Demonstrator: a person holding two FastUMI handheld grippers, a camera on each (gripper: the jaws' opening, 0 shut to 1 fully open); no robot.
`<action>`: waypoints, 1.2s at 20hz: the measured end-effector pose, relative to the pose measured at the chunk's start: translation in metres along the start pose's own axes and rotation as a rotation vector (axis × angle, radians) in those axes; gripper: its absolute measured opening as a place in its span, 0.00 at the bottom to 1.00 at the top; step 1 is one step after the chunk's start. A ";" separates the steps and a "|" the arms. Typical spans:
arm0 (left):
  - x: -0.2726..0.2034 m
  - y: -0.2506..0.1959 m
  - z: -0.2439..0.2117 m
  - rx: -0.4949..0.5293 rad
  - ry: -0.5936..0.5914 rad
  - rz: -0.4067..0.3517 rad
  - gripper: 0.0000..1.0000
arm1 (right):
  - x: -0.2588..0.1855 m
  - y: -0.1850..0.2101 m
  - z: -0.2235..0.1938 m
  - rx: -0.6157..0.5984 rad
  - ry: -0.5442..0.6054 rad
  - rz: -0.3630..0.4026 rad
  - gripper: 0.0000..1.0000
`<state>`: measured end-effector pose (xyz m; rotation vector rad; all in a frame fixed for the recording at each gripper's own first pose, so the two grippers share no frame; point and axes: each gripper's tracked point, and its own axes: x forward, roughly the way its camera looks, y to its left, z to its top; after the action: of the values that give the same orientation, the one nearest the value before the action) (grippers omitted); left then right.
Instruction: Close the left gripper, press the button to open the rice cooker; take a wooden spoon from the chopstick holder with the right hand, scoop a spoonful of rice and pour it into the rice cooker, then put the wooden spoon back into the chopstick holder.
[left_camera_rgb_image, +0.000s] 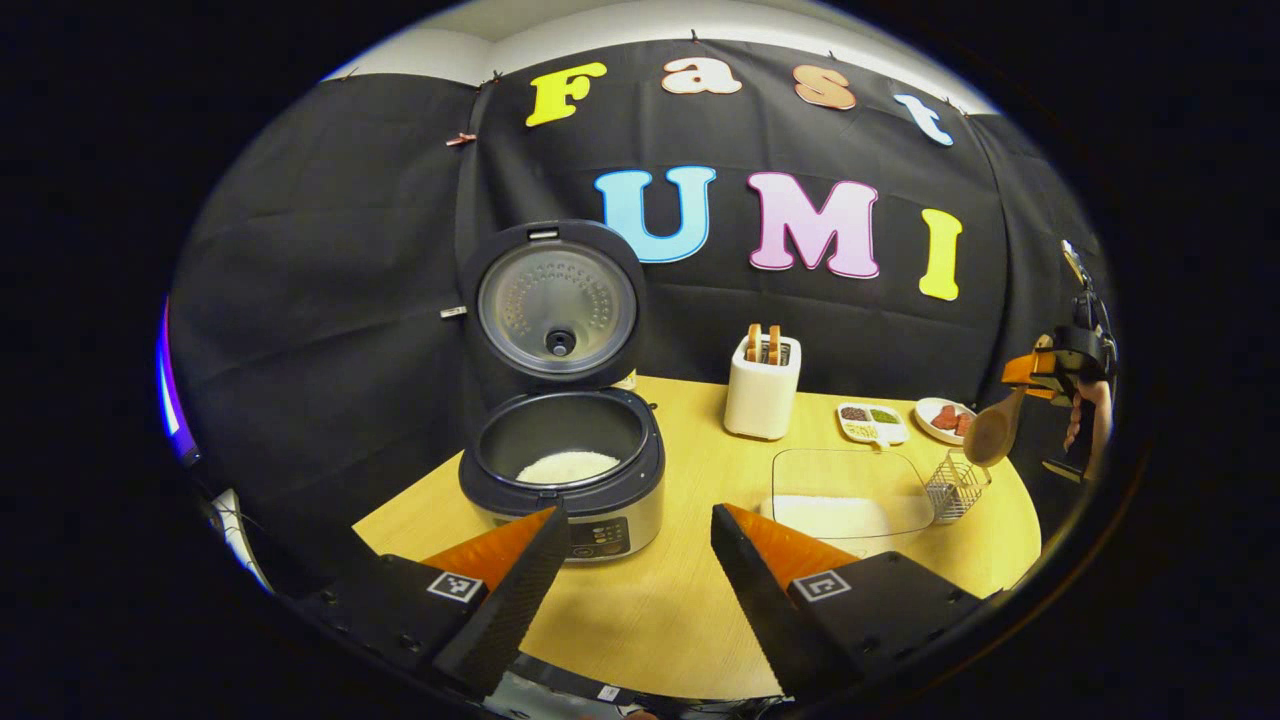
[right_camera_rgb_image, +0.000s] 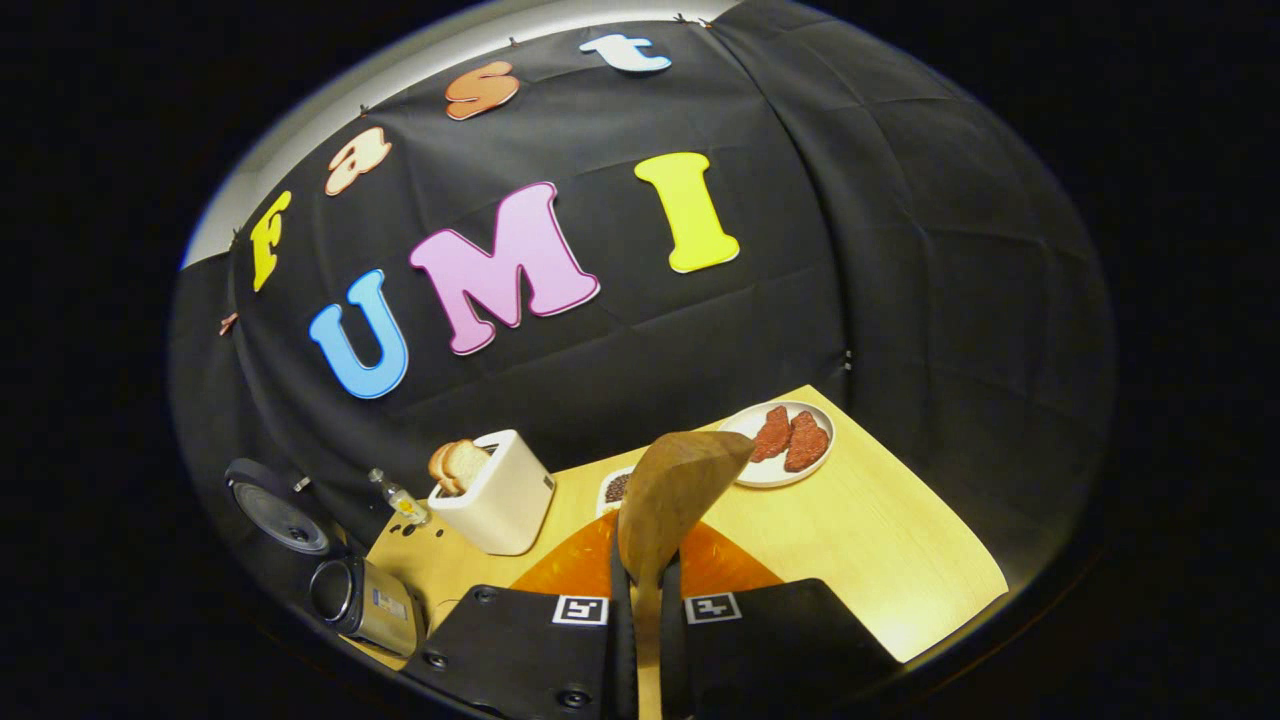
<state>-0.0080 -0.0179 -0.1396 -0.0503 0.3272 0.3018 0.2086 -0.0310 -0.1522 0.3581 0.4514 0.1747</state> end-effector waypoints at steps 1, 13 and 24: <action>0.003 0.007 -0.001 -0.018 0.010 -0.011 0.96 | -0.006 0.015 -0.001 -0.013 -0.005 0.017 0.13; 0.027 0.094 -0.024 -0.054 0.056 -0.079 0.96 | -0.003 0.113 -0.097 -0.185 0.075 0.042 0.13; 0.067 0.115 -0.059 -0.037 0.123 -0.119 0.93 | 0.034 0.114 -0.185 -0.321 0.128 -0.042 0.13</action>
<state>-0.0007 0.1054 -0.2167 -0.1243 0.4394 0.1874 0.1443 0.1380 -0.2781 0.0223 0.5470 0.2260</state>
